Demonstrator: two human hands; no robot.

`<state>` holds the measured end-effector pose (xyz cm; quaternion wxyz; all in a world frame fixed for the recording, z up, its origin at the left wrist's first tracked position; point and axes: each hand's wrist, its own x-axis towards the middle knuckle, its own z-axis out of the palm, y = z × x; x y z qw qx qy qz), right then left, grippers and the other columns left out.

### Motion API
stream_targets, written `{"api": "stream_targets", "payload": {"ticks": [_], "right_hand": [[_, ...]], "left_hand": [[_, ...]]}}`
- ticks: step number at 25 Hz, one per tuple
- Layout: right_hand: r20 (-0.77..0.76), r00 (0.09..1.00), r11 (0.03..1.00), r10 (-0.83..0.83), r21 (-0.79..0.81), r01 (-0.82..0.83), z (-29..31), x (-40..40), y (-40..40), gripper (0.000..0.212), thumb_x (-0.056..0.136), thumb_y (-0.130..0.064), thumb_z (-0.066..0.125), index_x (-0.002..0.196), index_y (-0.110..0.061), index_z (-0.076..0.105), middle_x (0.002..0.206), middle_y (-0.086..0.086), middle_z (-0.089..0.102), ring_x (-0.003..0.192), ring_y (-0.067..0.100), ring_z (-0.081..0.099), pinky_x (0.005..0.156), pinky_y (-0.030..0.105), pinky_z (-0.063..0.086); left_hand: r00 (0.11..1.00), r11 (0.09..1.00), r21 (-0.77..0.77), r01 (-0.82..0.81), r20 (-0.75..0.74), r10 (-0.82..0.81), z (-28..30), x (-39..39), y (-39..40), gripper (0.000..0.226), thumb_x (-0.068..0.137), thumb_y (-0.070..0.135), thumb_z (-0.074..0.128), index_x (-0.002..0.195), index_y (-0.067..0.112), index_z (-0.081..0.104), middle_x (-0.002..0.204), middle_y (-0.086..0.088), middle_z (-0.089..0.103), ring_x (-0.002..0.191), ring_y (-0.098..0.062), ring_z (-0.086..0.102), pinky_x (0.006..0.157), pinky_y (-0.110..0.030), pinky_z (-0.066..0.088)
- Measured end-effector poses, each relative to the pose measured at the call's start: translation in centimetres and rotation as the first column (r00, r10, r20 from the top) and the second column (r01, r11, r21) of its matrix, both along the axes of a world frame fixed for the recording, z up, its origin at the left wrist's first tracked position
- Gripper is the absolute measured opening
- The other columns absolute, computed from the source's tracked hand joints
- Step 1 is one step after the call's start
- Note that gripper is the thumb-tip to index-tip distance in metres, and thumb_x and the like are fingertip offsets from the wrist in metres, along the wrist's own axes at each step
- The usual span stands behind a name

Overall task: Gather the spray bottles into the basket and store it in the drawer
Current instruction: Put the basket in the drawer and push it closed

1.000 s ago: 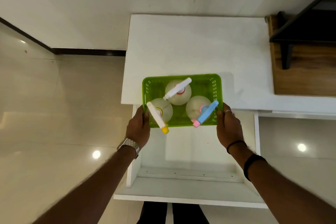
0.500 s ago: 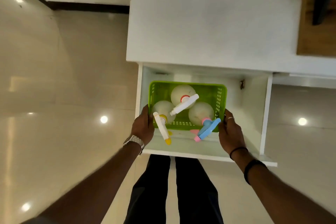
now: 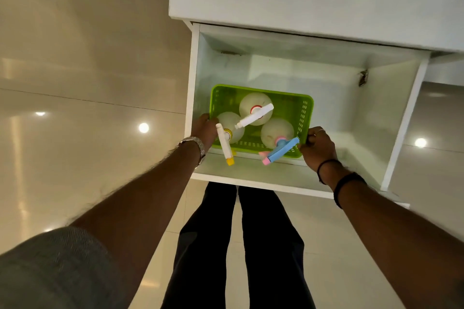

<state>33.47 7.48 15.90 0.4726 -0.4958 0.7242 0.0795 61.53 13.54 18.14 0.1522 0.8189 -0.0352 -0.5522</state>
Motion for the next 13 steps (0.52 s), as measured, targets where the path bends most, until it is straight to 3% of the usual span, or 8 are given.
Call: {"api": "stream_targets", "payload": {"ticks": [1,2,4,7,11,13], "right_hand": [[-0.012,1.0,1.0,0.01,0.013,-0.01,-1.2,0.2,0.1,0.031,0.081,0.0,0.068,0.096,-0.022,0.053,0.091,-0.003,0.065,0.078,0.013,0.057,0.053,-0.001,0.035],[-0.022,1.0,1.0,0.013,0.019,-0.012,-2.2,0.4,0.1,0.031,0.08,-0.001,0.068,0.096,-0.022,0.053,0.091,-0.003,0.064,0.079,0.014,0.056,0.052,0.0,0.035],[-0.04,0.999,1.0,0.012,0.015,-0.011,-3.8,0.8,0.4,0.029,0.079,-0.001,0.069,0.095,-0.02,0.054,0.089,-0.003,0.063,0.073,0.011,0.054,0.052,-0.001,0.036],[-0.056,0.998,1.0,0.007,0.022,-0.005,-4.7,1.4,1.2,0.025,0.079,0.0,0.069,0.098,-0.013,0.059,0.093,0.003,0.067,0.076,0.012,0.057,0.056,0.004,0.036],[-0.073,0.988,0.987,0.138,0.093,-0.131,-4.6,2.5,2.7,0.033,0.087,-0.003,0.057,0.117,-0.009,0.067,0.118,0.012,0.07,0.111,0.031,0.064,0.087,0.022,0.044],[-0.065,0.995,0.978,0.07,0.199,-0.056,-4.6,3.4,3.2,0.042,0.093,-0.007,0.049,0.132,-0.014,0.061,0.132,0.014,0.064,0.123,0.036,0.057,0.104,0.037,0.046]], "left_hand": [[0.999,0.999,0.027,-0.045,-0.013,0.045,-1.1,0.1,-0.2,0.027,0.101,0.01,0.041,0.081,0.001,0.057,0.077,-0.01,0.051,0.088,-0.029,0.049,0.072,-0.029,0.041],[0.995,0.995,0.043,-0.094,-0.026,0.095,-2.2,0.2,-0.3,0.03,0.102,0.013,0.04,0.076,0.009,0.055,0.077,-0.006,0.049,0.093,-0.023,0.046,0.078,-0.029,0.039],[0.975,0.974,0.071,-0.215,-0.046,0.218,-3.5,0.5,0.0,0.026,0.102,0.022,0.043,0.099,0.01,0.066,0.097,-0.009,0.061,0.098,-0.02,0.049,0.09,-0.034,0.043],[0.969,0.966,0.099,-0.24,-0.038,0.245,-4.4,0.7,0.9,0.036,0.102,0.035,0.045,0.126,0.015,0.061,0.119,-0.006,0.059,0.109,-0.022,0.055,0.099,-0.034,0.044],[0.985,0.98,0.171,-0.104,-0.117,0.125,-4.3,0.8,1.1,0.07,0.101,0.056,0.036,0.141,0.001,0.052,0.145,-0.024,0.053,0.135,-0.036,0.052,0.115,-0.046,0.04],[0.992,0.981,0.184,-0.062,-0.099,0.081,-4.2,1.1,0.7,0.078,0.101,0.059,0.033,0.144,-0.004,0.046,0.151,-0.027,0.046,0.139,-0.039,0.047,0.118,-0.048,0.036]]}}
